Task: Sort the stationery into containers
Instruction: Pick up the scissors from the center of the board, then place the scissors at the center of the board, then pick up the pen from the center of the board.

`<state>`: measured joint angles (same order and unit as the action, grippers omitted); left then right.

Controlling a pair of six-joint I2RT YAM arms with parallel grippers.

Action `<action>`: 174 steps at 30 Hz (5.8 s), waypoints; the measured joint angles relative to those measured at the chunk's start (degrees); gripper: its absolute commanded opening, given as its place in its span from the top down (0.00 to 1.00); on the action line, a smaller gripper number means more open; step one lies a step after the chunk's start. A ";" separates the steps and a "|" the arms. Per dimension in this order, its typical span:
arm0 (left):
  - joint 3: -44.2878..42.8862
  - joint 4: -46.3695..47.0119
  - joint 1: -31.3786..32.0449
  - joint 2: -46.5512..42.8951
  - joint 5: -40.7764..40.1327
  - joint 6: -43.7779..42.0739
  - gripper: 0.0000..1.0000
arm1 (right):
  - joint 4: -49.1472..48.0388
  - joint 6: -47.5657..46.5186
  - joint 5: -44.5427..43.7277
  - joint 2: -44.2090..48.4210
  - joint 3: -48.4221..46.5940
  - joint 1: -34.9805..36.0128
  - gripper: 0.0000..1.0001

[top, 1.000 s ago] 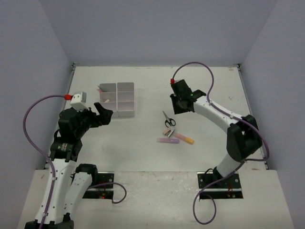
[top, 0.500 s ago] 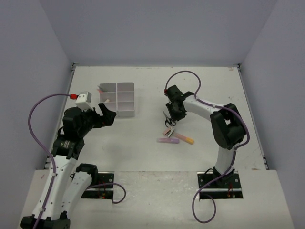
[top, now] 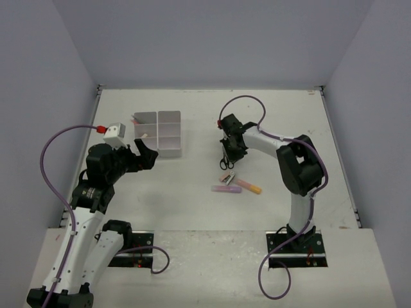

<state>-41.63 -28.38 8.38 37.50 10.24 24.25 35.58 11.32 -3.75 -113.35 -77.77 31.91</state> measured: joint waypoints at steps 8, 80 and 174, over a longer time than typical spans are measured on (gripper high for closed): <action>0.00 0.13 0.02 0.71 0.62 0.08 0.00 | -0.26 0.15 -1.74 2.42 1.86 0.01 1.00; -16.96 35.81 12.67 29.44 9.73 -13.87 1.00 | -7.79 8.63 -25.89 58.72 20.76 27.11 0.01; 5.05 8.03 -7.02 -2.21 21.05 -1.29 0.00 | 2.56 -10.93 -2.46 10.88 14.18 19.18 0.72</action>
<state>-36.58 -20.35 1.37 35.28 31.29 22.96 38.14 0.39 -6.21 -102.47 -63.59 51.09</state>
